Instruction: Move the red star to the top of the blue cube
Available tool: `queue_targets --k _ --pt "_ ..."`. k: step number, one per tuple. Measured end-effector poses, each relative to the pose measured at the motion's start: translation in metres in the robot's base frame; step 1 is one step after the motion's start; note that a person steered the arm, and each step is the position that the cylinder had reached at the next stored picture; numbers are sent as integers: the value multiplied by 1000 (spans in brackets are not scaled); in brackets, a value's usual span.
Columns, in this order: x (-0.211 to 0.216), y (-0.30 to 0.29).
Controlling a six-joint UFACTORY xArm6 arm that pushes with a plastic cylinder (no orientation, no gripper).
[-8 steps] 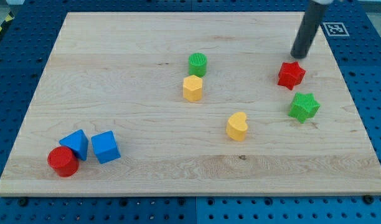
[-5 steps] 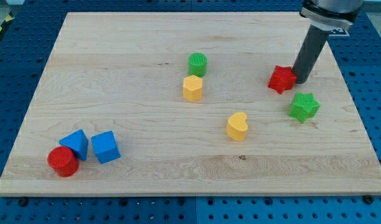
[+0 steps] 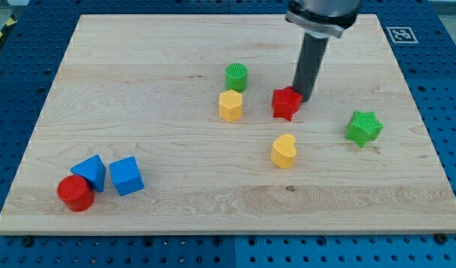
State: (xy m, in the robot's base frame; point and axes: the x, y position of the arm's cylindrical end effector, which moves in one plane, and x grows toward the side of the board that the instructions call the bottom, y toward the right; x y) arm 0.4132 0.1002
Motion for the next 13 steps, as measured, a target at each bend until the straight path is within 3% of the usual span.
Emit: queue_targets --k 5,7,8,13 --pt "115 -120" --pt "166 -74" --pt "184 -79" --pt "112 -220"
